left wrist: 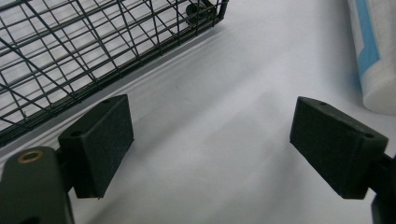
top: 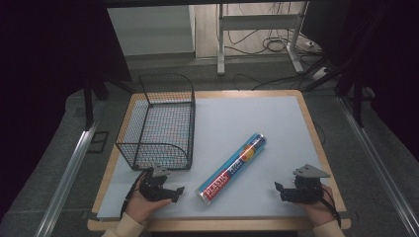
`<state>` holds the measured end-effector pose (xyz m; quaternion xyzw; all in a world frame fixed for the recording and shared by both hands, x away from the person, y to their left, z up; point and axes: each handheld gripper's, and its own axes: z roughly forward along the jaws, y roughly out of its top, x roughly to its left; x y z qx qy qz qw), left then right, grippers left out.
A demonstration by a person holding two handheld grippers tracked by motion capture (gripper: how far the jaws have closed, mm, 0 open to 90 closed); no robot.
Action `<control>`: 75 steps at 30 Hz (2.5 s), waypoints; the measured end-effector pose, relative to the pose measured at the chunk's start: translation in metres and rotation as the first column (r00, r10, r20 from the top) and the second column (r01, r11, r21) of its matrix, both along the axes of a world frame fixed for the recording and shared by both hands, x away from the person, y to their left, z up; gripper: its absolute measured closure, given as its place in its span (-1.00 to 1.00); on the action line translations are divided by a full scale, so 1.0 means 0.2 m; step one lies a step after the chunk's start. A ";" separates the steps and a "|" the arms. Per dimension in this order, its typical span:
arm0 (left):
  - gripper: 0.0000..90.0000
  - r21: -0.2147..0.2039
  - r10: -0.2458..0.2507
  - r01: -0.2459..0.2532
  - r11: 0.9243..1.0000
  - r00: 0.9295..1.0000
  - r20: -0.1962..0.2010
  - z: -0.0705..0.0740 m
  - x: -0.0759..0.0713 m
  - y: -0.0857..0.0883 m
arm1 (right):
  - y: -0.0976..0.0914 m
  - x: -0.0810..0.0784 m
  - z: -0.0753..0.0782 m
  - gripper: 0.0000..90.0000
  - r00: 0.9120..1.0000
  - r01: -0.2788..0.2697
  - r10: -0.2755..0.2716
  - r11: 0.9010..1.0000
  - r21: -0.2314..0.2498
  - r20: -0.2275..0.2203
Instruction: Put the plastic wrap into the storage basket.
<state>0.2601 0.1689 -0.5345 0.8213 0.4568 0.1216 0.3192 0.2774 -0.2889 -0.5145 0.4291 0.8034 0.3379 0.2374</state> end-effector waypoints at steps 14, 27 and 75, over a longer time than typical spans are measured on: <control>-0.70 -0.010 -0.005 0.005 1.000 1.000 0.022 0.03 -0.02 0.00 | 0.00 -0.01 0.02 -0.76 0.999 -0.032 0.032 0.999 0.026 0.019; -0.68 -0.043 -0.013 0.015 0.999 1.000 0.027 0.13 -0.03 0.00 | -0.01 -0.01 0.02 -0.75 0.999 -0.029 0.028 0.999 0.025 0.016; -0.66 -0.027 -0.150 0.151 0.988 0.987 0.056 0.36 -0.03 -0.28 | -0.01 -0.01 0.02 -0.74 0.999 -0.037 0.037 0.999 0.021 0.020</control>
